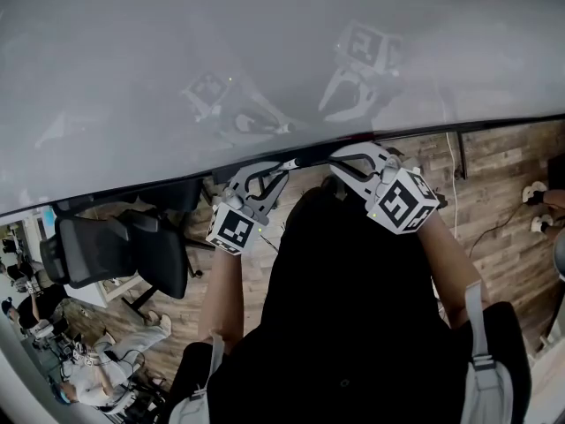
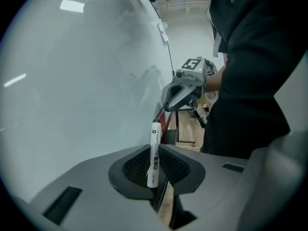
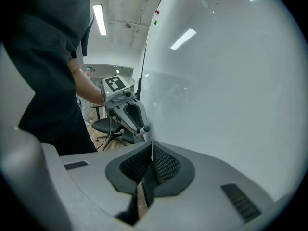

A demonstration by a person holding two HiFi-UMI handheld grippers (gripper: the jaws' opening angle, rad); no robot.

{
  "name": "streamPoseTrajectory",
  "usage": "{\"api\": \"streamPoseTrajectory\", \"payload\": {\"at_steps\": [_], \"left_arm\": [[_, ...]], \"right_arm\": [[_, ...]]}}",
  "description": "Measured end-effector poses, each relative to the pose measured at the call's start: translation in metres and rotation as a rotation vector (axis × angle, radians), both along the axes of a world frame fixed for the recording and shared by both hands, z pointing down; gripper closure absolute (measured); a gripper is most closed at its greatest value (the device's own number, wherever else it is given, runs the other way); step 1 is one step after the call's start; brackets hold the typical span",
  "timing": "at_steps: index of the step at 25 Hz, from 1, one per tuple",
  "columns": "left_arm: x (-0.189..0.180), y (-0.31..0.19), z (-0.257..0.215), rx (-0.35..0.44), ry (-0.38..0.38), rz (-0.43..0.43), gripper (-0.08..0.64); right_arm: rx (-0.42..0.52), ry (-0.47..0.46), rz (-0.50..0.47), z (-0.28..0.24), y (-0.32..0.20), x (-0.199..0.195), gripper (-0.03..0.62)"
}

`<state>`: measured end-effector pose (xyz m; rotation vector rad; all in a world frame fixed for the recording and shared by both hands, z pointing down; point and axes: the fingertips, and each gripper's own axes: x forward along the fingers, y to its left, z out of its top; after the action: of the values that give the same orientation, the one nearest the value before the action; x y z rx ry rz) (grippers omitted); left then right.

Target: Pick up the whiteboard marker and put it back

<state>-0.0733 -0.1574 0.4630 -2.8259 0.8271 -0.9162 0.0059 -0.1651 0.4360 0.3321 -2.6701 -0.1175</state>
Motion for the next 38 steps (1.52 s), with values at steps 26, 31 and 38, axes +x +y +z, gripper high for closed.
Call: {"api": "streamPoseTrajectory", "payload": {"at_steps": [26,31,38], "left_arm": [[-0.032,-0.014,0.098,-0.108,-0.536,0.051,0.491],[-0.036,-0.014,0.105,-0.137,-0.57,0.034,0.491],[-0.038,-0.011,0.111,-0.165,-0.593,0.038,0.491]], "right_arm": [[-0.029,0.003,0.022,0.01,-0.011,0.003,0.572],[-0.053,-0.013,0.015,0.01,-0.006,0.004,0.572],[-0.063,-0.014,0.019,0.011,-0.004,0.004,0.572]]}}
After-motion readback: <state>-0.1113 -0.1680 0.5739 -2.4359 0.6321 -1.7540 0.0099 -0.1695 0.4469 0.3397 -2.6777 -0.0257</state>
